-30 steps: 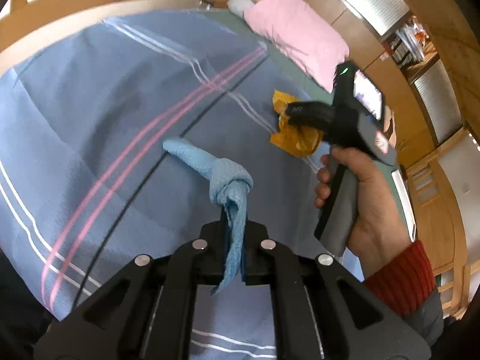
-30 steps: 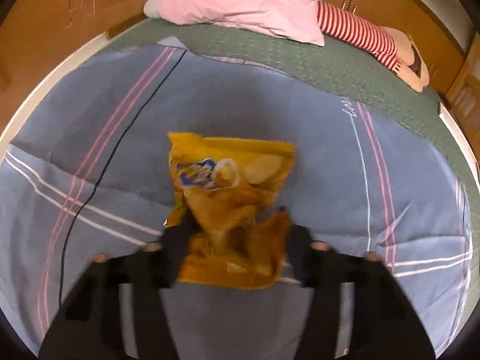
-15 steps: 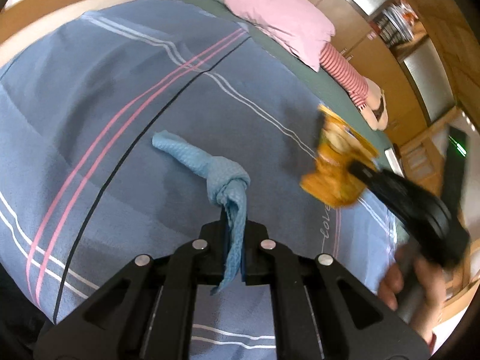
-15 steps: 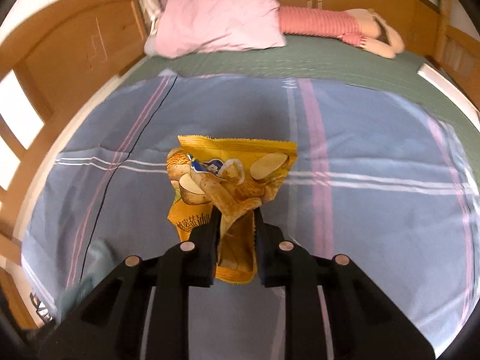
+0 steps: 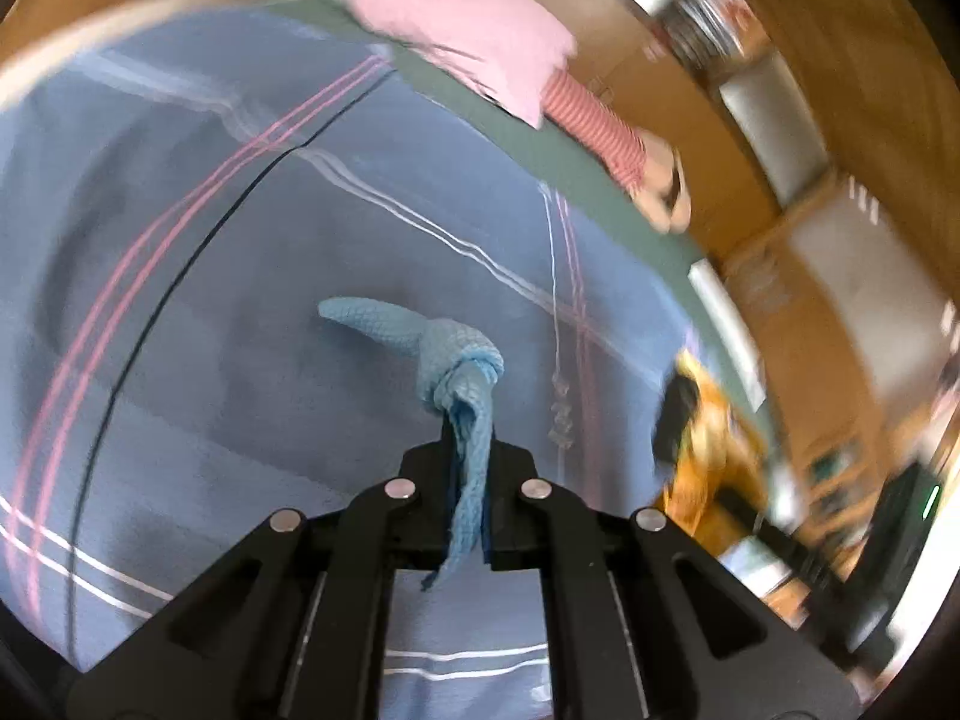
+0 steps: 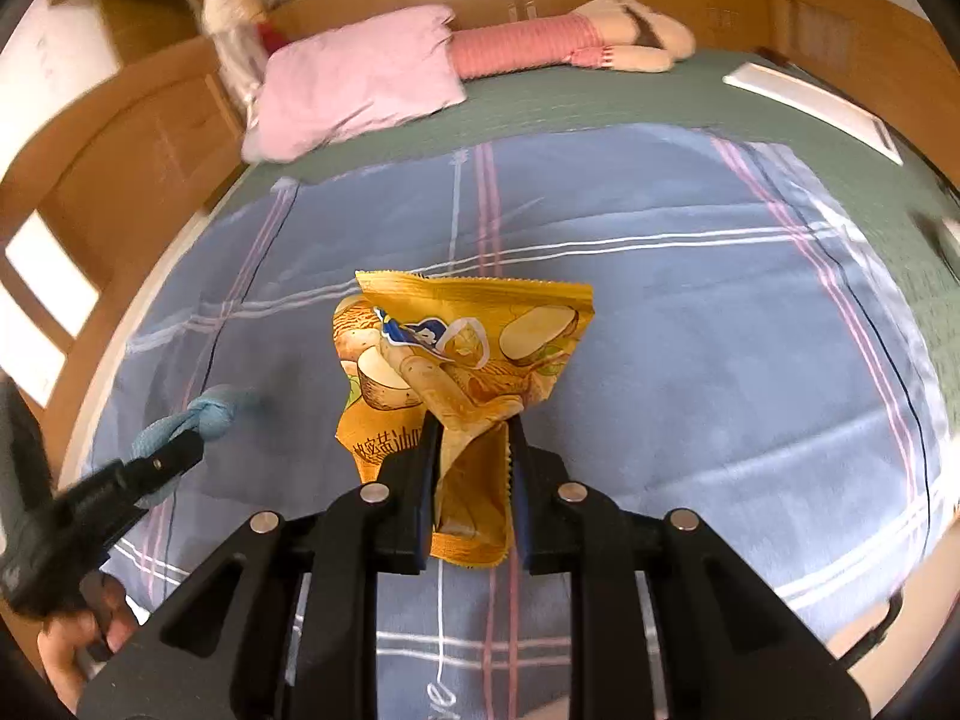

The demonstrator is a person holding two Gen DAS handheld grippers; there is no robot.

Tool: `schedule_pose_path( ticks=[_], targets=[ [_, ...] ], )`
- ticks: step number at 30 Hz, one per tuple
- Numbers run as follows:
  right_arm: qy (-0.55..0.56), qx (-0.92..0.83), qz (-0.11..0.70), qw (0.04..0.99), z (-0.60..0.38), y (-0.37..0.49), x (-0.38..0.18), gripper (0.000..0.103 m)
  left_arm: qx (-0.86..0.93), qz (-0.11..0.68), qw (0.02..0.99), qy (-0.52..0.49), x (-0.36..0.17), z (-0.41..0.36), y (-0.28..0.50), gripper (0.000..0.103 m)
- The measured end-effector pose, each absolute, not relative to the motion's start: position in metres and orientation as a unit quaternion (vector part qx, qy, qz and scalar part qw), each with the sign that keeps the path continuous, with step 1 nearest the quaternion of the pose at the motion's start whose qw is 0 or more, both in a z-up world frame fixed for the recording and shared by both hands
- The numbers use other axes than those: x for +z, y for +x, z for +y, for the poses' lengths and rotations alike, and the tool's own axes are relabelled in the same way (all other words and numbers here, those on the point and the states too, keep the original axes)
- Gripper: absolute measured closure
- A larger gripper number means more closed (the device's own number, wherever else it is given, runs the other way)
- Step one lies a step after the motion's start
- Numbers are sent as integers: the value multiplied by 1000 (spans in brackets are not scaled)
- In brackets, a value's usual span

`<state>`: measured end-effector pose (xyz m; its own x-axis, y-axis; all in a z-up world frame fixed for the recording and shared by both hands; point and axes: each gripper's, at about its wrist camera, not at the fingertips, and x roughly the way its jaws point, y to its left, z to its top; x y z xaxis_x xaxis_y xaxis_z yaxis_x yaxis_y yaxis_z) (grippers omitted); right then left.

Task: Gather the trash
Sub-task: 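Lift the blue cloth and yellow chip bag and carry both tools to the bin bag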

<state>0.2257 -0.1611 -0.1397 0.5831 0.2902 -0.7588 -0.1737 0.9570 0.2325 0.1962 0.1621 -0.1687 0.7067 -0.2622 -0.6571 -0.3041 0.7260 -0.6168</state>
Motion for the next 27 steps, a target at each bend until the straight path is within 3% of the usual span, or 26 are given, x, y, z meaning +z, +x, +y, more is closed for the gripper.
schedule_pose_path(
  ticks=[4,6,9,11,15,21,25,27],
  targets=[
    [88,128,428,890,-172,207,-137,81,21,388,816,-428,-181,177,194,90],
    [94,127,428,890,-176,203,-137,81,22,381,813,-440,-181,179,194,57],
    [113,131,427,888,-185,198,-137,81,46,362,808,-463,-181,189,186,40],
    [120,131,428,886,-191,195,-137,81,64,359,801,-475,-183,194,185,34],
    [123,128,425,888,-199,189,-138,81,86,415,802,-420,-188,181,202,34],
    [100,129,411,897,-198,177,-129,81,118,523,818,-210,-201,129,239,36],
    [85,139,398,903,-192,166,-119,81,116,552,816,-126,-212,111,252,60],
    [78,144,390,906,-192,159,-111,81,113,548,821,-114,-211,109,251,82]
  ],
)
